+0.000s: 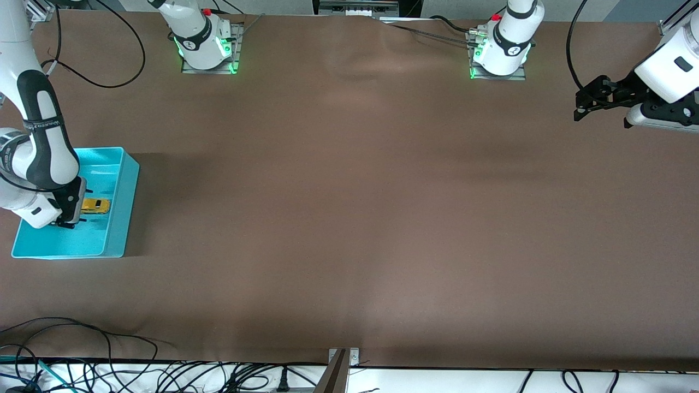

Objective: Wind up and store yellow beetle car
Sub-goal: 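Lift the car with the right gripper and lower it into the bin, then open the right gripper to release the car inside the bin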

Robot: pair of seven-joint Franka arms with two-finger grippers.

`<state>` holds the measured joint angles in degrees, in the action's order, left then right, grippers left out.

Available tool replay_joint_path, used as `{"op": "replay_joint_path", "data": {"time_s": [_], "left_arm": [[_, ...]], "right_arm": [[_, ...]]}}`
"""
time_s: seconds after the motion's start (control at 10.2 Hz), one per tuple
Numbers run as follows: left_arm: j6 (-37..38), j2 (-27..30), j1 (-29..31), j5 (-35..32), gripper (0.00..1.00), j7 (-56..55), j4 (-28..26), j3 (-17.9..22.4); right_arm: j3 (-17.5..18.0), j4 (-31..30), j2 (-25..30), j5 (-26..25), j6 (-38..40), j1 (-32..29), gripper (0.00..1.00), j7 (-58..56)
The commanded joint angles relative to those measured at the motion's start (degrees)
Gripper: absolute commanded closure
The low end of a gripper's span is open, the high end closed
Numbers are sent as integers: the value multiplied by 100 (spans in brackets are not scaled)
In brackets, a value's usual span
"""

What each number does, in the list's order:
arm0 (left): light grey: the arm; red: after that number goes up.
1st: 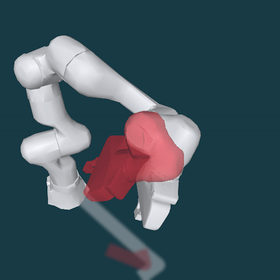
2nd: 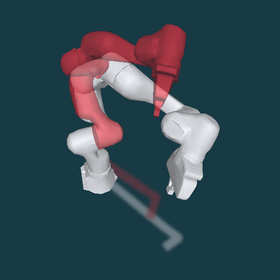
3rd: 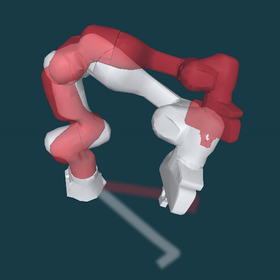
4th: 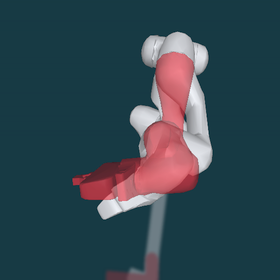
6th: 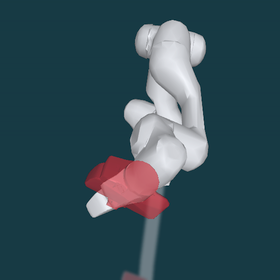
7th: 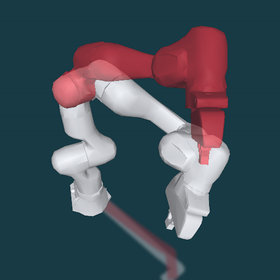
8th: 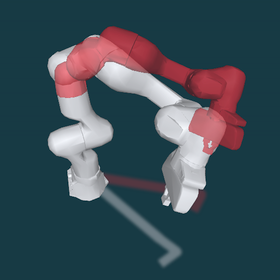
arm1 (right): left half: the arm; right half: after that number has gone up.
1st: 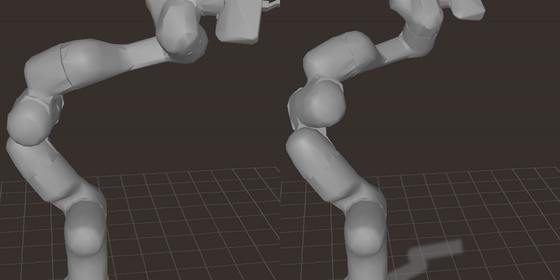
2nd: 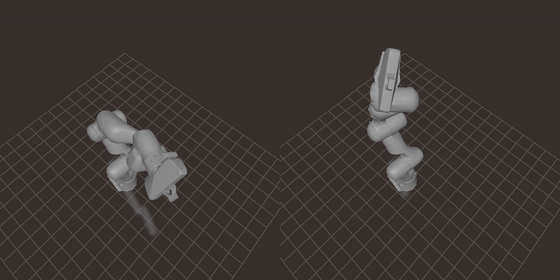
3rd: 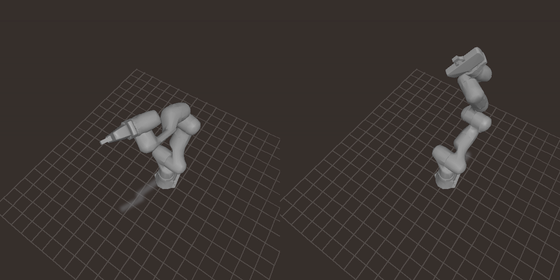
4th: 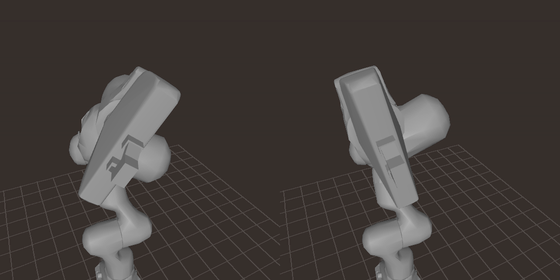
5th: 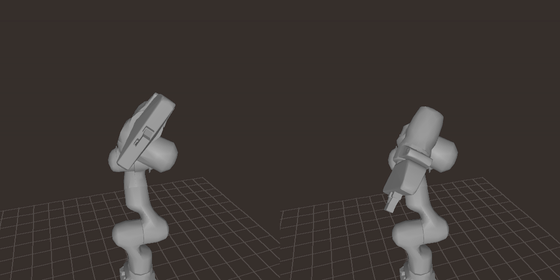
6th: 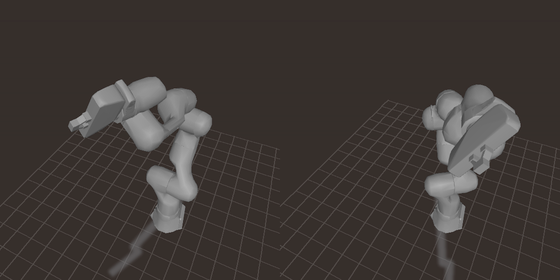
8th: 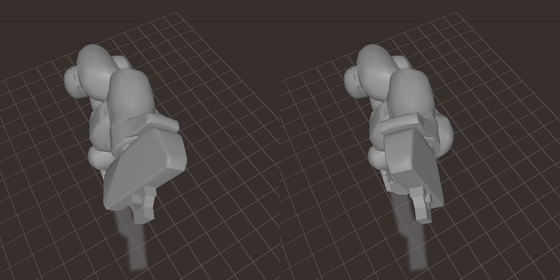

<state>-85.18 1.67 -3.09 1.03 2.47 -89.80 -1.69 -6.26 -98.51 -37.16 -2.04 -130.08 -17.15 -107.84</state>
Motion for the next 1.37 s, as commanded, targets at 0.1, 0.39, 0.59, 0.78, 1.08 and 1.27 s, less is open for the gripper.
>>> {"op": "replay_joint_path", "data": {"time_s": [0.1,0.39,0.59,0.78,1.08,1.27], "left_arm": [[133,-18,10,117,0,-27,147,-24],[133,-18,18,99,0,-27,147,-15],[133,-18,18,117,0,-27,147,-15],[133,-18,18,117,0,-27,147,-15],[133,-18,18,117,0,-27,147,-15],[133,-18,18,117,0,-27,147,-15]], "right_arm": [[98,191,340,186,675,-61,0,-106],[90,664,455,643,1544,-52,0,165],[81,1121,525,635,2238,-52,0,848],[107,1307,761,582,2828,-34,0,1674],[116,1308,1218,608,3418,114,1,3009],[116,1308,1500,573,3533,456,1,3994]]}}
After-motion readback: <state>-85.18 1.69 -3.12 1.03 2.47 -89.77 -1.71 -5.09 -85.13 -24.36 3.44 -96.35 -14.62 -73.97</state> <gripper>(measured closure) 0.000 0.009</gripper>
